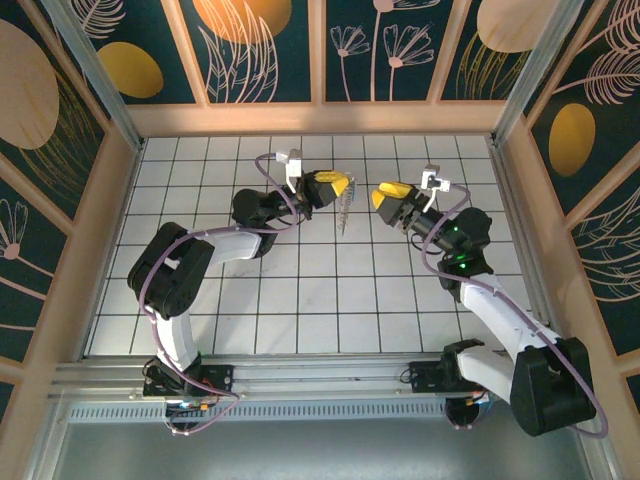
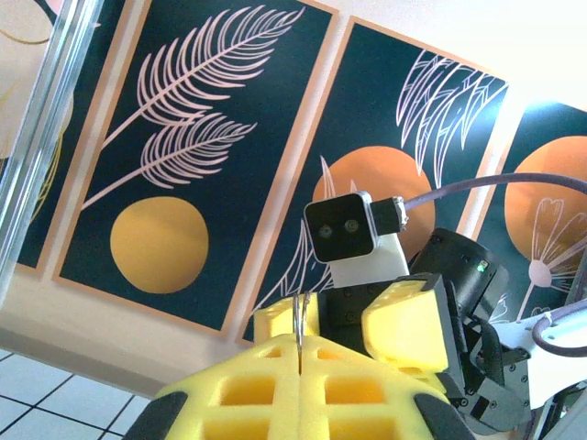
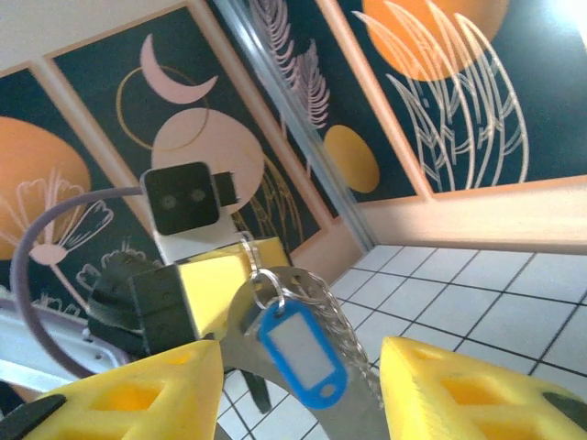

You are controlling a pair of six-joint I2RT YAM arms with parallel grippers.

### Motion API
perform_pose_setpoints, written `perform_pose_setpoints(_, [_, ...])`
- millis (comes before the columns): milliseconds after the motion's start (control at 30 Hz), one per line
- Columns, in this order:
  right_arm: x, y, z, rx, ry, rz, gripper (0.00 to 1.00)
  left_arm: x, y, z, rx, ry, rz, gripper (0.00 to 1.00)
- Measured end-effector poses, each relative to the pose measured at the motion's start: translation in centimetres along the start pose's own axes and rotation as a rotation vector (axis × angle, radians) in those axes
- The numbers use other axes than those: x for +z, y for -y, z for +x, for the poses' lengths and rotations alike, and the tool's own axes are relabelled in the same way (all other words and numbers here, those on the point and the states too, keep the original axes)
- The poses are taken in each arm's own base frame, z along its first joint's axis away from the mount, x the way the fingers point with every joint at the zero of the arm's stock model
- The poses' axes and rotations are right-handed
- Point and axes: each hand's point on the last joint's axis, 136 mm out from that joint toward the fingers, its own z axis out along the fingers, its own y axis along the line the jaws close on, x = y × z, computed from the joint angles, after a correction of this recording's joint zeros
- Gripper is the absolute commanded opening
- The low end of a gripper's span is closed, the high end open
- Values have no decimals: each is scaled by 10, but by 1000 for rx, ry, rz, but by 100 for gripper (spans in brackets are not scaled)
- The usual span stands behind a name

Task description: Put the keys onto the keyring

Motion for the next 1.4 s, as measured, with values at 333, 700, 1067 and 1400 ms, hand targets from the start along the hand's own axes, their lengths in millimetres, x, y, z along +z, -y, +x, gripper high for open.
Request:
perform_pose_setpoints(333, [17,1,9,27,-34,-60,39,0,1,1,-14,-5,5,0])
perform_pose_setpoints(700, [34,-6,16,29,-57,-112,18,0,1,1,-20,-4,5,0])
perform_pose_setpoints(1067, [32,1,36,42,-138,-84,25,0,1,0,-20,-4,6,0])
perform_pose_setpoints(1400, [12,-12,6,-42,-71,-63,61,0,2,1,-19,-5,8,0])
